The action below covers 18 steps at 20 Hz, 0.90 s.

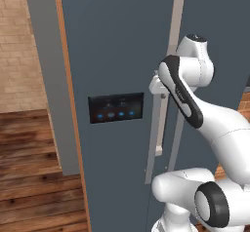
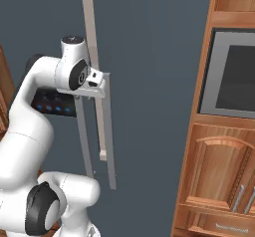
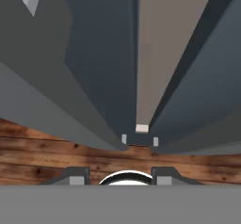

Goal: Open the fridge, remove the orange, lemon, and steak, and place them on any counter.

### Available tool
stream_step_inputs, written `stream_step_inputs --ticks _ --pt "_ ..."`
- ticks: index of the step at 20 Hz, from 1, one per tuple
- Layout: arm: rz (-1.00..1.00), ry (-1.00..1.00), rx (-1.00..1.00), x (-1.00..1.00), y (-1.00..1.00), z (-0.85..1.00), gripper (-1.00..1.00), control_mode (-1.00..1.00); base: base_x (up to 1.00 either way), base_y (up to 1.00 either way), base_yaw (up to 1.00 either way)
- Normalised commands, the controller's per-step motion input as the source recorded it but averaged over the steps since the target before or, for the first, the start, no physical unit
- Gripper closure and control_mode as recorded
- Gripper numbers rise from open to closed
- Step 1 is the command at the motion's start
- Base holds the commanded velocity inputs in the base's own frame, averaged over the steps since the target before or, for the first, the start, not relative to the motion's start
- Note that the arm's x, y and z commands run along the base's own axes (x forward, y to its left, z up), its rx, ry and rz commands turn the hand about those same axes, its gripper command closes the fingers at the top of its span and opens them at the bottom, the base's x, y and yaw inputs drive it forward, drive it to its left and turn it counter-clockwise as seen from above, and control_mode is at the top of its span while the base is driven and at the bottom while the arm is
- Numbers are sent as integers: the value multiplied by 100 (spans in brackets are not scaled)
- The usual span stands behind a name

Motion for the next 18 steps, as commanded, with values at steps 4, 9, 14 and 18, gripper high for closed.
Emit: stream_step_inputs --ticks 4,9,14,18 --pt "-1 0 0 0 0 0 -100 100 0 0 -1" --pt "0 0 0 0 0 0 -100 100 -10 5 -18" --pt "0 0 0 0 0 0 -100 100 -16 32 -32" --pt "0 0 0 0 0 0 -100 100 -21 35 -32"
